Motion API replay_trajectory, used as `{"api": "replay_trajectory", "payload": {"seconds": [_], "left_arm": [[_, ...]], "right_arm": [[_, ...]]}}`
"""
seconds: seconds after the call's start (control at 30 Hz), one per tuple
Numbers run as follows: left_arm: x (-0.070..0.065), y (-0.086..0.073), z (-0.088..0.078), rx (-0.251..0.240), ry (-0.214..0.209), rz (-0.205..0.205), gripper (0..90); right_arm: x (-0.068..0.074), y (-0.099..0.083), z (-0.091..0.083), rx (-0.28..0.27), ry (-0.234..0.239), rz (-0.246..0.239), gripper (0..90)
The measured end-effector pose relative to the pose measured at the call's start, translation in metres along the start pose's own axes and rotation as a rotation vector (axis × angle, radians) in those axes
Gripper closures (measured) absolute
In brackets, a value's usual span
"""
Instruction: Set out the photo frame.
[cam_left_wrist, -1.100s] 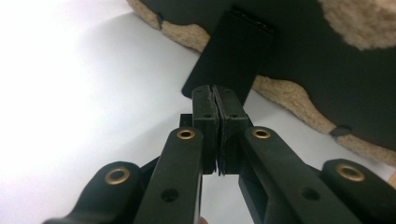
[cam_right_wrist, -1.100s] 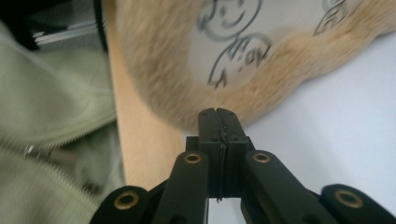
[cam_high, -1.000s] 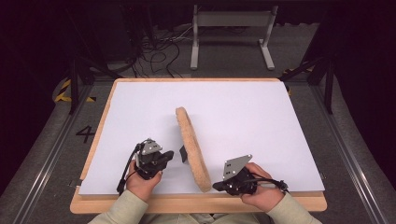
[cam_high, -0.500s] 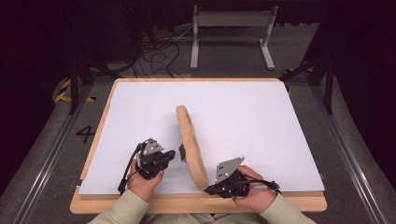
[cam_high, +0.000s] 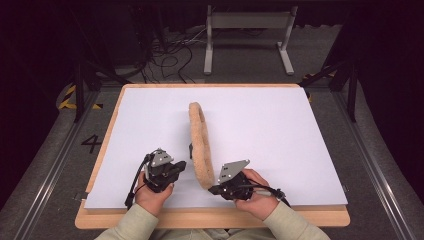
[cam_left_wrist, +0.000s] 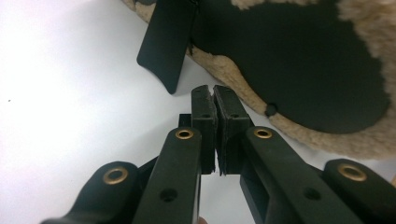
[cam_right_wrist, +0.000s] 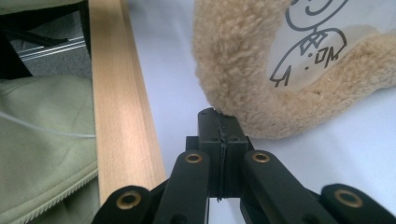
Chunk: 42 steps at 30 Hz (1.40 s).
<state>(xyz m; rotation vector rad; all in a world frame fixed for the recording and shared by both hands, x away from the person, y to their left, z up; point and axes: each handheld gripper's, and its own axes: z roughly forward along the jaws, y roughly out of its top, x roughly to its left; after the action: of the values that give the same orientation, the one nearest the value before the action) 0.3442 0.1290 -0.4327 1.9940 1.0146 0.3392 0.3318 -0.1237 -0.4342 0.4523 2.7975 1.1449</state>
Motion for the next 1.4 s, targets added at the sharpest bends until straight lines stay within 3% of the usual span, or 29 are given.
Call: {"api": "replay_trajectory", "payload": {"seconds": [0.13, 0.27, 0.37, 0.6, 1.03, 1.13, 1.2, 1.4], "left_arm": [[0.002, 0.0, -0.001, -0.002, 0.003, -0.004, 87.2], [0.005, 0.0, -0.003, -0.006, 0.01, -0.01, 86.8], [0.006, 0.0, -0.004, -0.008, 0.015, -0.013, 86.6], [0.007, -0.003, -0.01, -0.011, 0.022, -0.017, 86.3], [0.02, -0.012, -0.031, -0.043, 0.047, -0.081, 85.6], [0.022, -0.013, -0.035, -0.042, 0.081, -0.079, 85.2], [0.024, -0.016, -0.04, -0.044, 0.099, -0.102, 85.1], [0.033, -0.021, -0.054, -0.063, 0.112, -0.135, 83.9]], "right_arm": [[0.002, -0.001, -0.006, 0.011, -0.021, -0.018, 90.0], [0.0, 0.003, -0.018, 0.006, -0.12, -0.011, 90.0], [-0.001, 0.005, -0.018, -0.024, -0.136, 0.004, 90.0], [0.002, 0.012, -0.006, -0.018, -0.097, -0.012, 90.0], [0.012, 0.036, 0.022, -0.03, -0.023, -0.055, 90.0], [0.012, 0.042, 0.03, -0.034, -0.004, -0.049, 90.0], [0.011, 0.045, 0.035, -0.042, 0.012, -0.036, 90.0], [0.006, 0.054, 0.051, -0.059, 0.02, -0.024, 90.0]]}}
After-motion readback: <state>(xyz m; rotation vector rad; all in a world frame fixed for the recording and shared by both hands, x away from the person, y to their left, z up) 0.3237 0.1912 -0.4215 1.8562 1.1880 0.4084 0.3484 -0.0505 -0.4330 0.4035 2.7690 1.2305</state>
